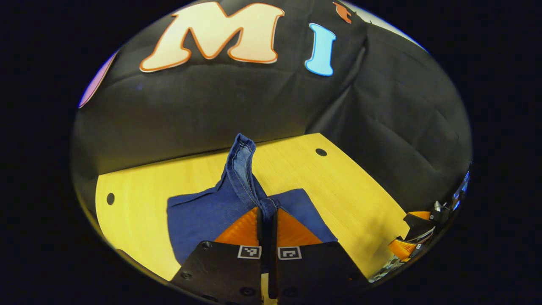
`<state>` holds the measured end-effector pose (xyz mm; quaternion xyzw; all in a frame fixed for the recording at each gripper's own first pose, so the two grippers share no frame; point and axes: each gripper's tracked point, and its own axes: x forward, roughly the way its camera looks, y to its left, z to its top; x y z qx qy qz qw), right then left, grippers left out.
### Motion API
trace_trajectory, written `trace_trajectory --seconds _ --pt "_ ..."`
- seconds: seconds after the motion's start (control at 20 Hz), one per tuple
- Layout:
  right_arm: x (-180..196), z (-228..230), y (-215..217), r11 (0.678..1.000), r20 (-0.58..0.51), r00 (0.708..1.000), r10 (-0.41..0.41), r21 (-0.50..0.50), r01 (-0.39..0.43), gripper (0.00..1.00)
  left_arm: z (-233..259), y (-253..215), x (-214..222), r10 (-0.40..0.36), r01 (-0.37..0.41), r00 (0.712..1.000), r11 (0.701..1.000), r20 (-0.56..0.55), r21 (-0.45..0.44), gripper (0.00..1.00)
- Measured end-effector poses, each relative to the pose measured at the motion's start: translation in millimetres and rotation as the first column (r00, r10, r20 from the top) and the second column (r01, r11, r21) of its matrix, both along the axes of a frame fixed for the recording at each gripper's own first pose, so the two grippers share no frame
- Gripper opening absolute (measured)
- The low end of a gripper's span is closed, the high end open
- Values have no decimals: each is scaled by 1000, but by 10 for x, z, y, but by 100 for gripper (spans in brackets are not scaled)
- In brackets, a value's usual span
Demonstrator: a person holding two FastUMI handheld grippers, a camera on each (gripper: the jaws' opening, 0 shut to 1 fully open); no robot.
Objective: Grasp the waist and the cuffs of the jeans and fold them to make the two legs overlap; first hold the waist and fold one-third of the jeans toward the cuffs, then hold the cuffs and fold the remaining one-third in the same direction to finish folding.
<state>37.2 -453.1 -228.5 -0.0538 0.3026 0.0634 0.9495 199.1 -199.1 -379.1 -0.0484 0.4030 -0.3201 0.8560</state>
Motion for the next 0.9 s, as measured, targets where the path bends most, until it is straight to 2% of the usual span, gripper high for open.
trace_trajectory --seconds 0.2,0.3,0.35,0.4,0.5,0.6,0.7,0.9 --pt "-97 40 -165 1000 -2 1000 -26 -1 26 100 -623 -220 -145 19 -12 998 993 -54 120 0" --pt "-107 128 -180 1000 16 1000 -21 18 20 99 -733 -348 -336 35 -27 995 996 -94 81 5" --pt "-93 189 -168 999 34 999 -10 32 9 99 -689 -384 -417 49 -45 994 998 -95 46 14" --pt "-80 263 -142 999 54 999 8 46 -11 99 -591 -390 -430 78 -76 995 997 -61 29 42" --pt "-31 425 -54 996 107 992 61 54 -67 99 -270 -282 -448 128 -129 989 992 79 6 98" --pt "35 640 103 989 170 978 120 62 -133 99 241 -130 -512 190 -190 955 982 229 -24 96" --pt "102 875 327 979 215 965 148 108 -174 99 662 135 -667 248 -248 911 968 329 -42 96" --pt "188 1572 876 947 354 927 127 233 -219 99 1386 780 -1079 319 -336 828 941 460 -48 95"
